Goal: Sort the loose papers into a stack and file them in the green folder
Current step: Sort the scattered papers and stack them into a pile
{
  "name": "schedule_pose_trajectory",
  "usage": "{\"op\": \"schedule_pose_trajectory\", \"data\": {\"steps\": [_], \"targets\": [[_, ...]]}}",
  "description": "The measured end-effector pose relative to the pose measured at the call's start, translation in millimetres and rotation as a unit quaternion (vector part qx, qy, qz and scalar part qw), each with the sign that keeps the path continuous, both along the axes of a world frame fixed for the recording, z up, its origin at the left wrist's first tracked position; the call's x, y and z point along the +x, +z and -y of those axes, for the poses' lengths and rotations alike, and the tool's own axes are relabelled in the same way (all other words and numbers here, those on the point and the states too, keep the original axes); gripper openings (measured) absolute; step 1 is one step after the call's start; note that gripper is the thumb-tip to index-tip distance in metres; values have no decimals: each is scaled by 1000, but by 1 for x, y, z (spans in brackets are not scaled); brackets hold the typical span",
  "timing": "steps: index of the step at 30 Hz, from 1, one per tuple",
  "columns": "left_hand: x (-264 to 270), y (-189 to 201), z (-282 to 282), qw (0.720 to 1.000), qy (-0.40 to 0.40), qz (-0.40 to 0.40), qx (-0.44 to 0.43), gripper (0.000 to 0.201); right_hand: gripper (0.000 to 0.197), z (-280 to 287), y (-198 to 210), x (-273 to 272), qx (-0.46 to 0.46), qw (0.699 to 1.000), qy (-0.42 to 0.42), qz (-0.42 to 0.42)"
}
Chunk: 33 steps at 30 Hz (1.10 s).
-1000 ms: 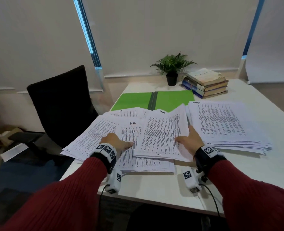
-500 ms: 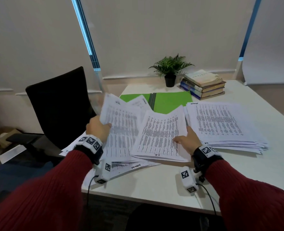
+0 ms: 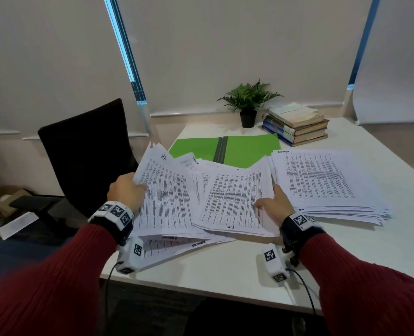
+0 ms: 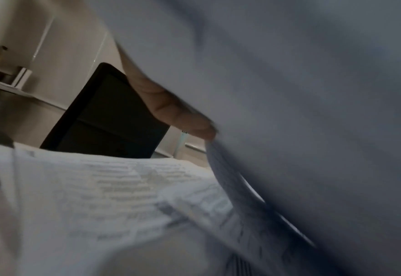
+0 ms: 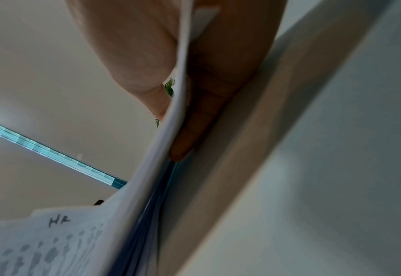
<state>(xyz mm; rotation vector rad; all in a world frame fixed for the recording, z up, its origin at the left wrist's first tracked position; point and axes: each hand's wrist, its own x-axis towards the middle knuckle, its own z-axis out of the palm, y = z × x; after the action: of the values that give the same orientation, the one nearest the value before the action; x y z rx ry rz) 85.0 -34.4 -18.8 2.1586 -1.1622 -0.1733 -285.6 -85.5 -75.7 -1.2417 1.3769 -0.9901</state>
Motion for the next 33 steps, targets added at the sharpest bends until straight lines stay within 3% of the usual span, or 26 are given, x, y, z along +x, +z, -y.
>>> {"op": "schedule_pose_trajectory", "data": {"steps": [3,7,10,14,16,19,23,26,29,31,33], "targets": [[9,26,4,999,-39,8,-4,15,59,0,0,1,2,1000,-6,3],[18,51,12,997,-29,-6,-71,18,72,1,0,1,-1,1000,5,10],[12,48,15,998,-55,-15,-26,17,91,1,-2,1,-10,1000,17,24],[17,37,14,993,17,-76,-92,26,100,-1,0,1,-34,999,14,10],[18,36,11,980,67,-116,-149,31,98,-1,0,0,-41,999,11,2],[16,41,9,955,103,-152,-233,34,78,1,-3,1,-41,999,17,-15],[5,44,11,921,85,-240,-294,34,58,2,-5,3,-31,999,21,-38],[-11,37,13,915,52,-298,-268,29,52,2,-6,5,-24,998,23,-47],[-34,21,9,919,5,-343,-195,16,32,5,-5,6,-25,999,15,-22],[-47,7,5,925,-20,-355,-136,6,43,7,-1,7,-10,1000,13,-1],[-57,-6,1,928,-41,-361,-84,11,59,8,1,4,7,1000,11,0]]}}
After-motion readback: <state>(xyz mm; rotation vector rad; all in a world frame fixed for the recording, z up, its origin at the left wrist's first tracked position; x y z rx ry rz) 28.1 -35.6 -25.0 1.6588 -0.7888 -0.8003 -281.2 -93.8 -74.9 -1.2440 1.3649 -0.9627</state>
